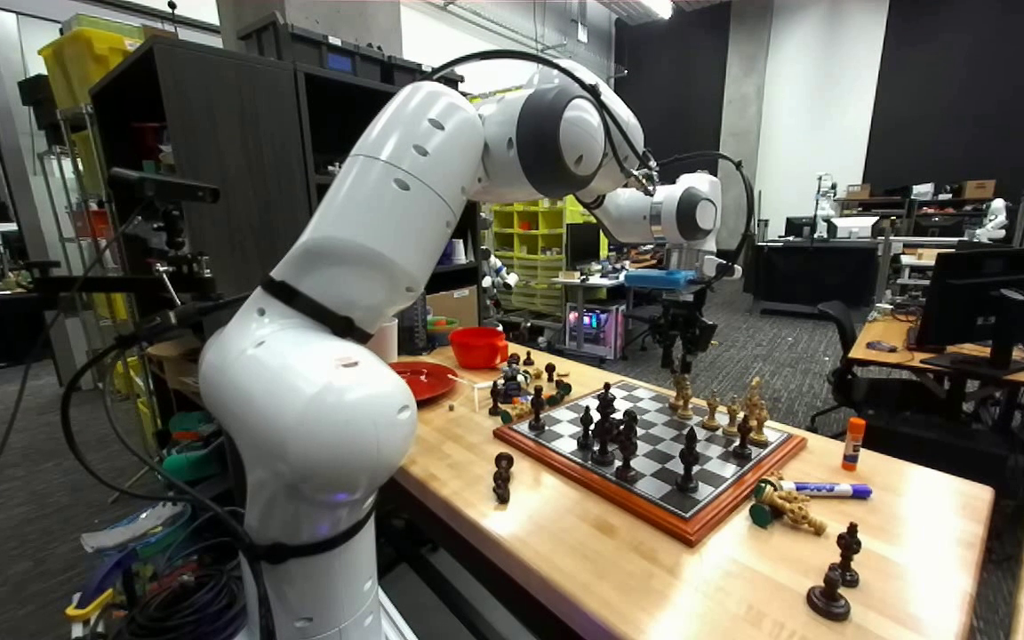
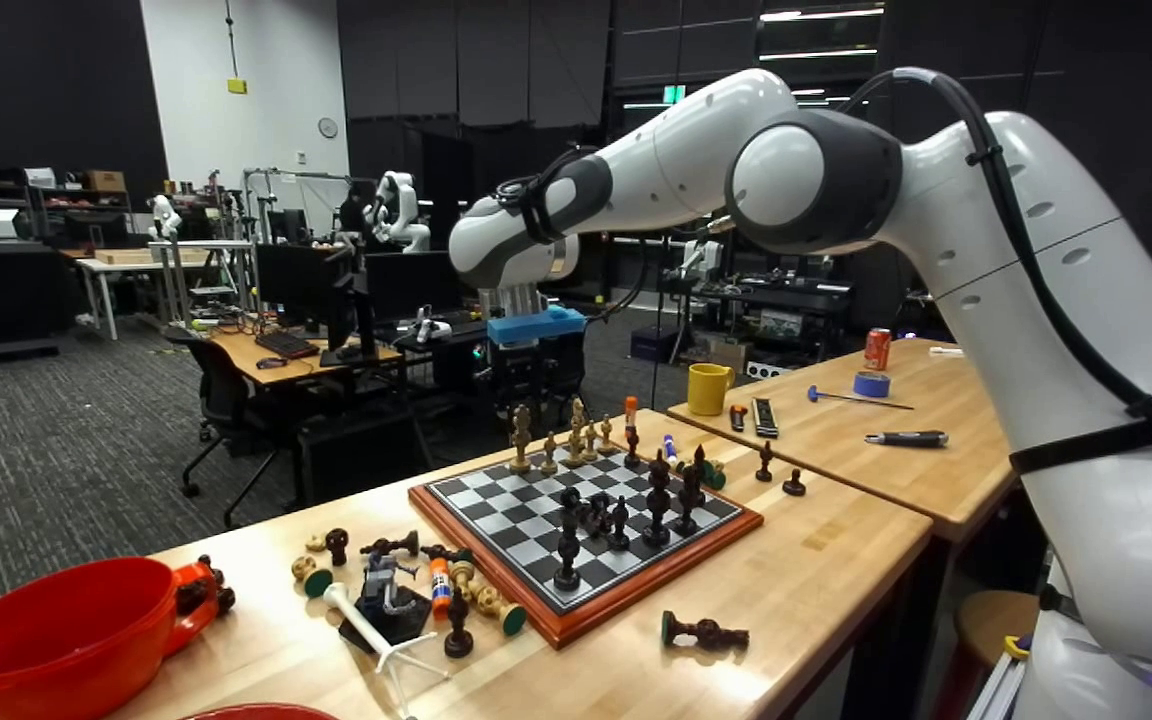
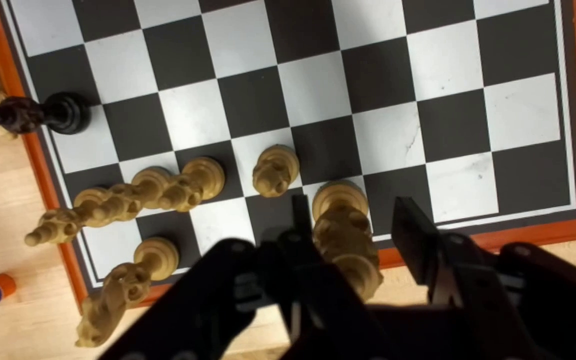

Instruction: Move one brown chess piece on the left side of the board backwards.

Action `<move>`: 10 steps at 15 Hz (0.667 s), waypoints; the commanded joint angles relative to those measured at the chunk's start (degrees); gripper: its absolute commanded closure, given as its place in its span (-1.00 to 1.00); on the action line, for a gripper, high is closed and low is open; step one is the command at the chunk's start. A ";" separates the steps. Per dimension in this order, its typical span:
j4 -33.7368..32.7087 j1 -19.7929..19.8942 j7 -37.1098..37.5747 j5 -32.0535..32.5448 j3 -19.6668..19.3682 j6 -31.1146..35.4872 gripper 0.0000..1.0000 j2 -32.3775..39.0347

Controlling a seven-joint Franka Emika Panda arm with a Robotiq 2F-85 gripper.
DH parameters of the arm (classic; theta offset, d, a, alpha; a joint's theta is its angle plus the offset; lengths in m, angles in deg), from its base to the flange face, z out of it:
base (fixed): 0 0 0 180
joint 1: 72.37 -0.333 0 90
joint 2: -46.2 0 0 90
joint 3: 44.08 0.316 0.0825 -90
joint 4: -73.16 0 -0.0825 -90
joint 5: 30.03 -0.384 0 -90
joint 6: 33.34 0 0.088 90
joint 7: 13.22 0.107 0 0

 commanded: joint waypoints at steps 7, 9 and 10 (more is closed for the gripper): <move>7.58 0.02 -5.68 0.39 0.42 -10.34 -1.00 -16.74; 9.38 0.13 -8.41 1.13 0.60 -16.54 -1.00 -21.75; 10.63 0.36 -10.26 0.94 0.83 -19.17 -1.00 -24.44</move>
